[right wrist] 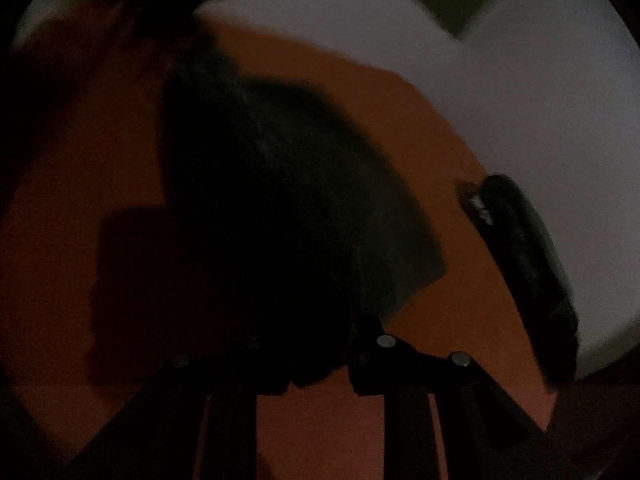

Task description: Fold clothes

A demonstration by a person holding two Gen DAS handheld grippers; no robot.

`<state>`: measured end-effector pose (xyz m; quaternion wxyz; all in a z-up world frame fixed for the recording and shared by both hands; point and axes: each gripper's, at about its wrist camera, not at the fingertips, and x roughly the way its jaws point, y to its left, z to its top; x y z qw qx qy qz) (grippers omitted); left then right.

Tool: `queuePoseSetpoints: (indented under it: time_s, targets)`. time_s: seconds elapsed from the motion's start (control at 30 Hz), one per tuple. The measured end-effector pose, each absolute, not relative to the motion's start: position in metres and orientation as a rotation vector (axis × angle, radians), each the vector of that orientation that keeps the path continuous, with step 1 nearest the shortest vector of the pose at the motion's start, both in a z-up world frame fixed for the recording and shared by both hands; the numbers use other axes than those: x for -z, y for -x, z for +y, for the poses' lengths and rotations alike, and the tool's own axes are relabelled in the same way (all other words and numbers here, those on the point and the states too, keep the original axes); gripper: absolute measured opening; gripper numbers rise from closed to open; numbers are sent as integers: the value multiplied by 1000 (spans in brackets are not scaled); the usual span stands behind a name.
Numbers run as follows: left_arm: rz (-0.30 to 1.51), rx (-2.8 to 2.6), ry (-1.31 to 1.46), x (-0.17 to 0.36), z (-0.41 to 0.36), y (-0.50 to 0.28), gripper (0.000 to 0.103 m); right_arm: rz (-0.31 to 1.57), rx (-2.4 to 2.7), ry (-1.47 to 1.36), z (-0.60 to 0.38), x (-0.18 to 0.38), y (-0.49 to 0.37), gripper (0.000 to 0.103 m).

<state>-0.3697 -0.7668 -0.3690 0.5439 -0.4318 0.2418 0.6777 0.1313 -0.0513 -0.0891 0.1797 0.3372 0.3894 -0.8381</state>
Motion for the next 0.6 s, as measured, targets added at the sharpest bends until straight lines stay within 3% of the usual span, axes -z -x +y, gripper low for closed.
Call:
queuePoseSetpoints:
  time_s: [0.07,0.23,0.3,0.33,0.37,0.4,0.47,0.5,0.57,0.6]
  targets:
    - [676,-1619,1018,381,-787,354,28,1238,2327,-937,-59,115,-160,20]
    - [560,-1671,1152,369,-846,375,29,1307,2350,-966,-52,119,-194,22]
    - [429,-1676,1260,358,-870,393,29,1294,2366,-1006,-45,112,-208,23]
    - [294,-1653,1348,353,-882,408,35,1225,2401,-1048,-37,105,-212,23]
    - [203,-1640,1408,352,-888,417,48,1120,2459,-1097,-30,94,-215,23]
    - [114,-1633,1464,352,-893,427,53,1001,2513,-1147,-22,84,-215,23]
    - [-47,-1627,1539,351,-910,447,56,632,2594,-1281,-7,69,-202,26]
    - [-87,-1613,1562,352,-908,452,56,354,2604,-1364,3,65,-189,28]
    - [-120,-1598,1639,354,-894,458,56,-49,2587,-1445,16,67,-169,40]
    - [-124,-1597,1694,358,-888,459,56,-208,2571,-1464,20,71,-161,40]
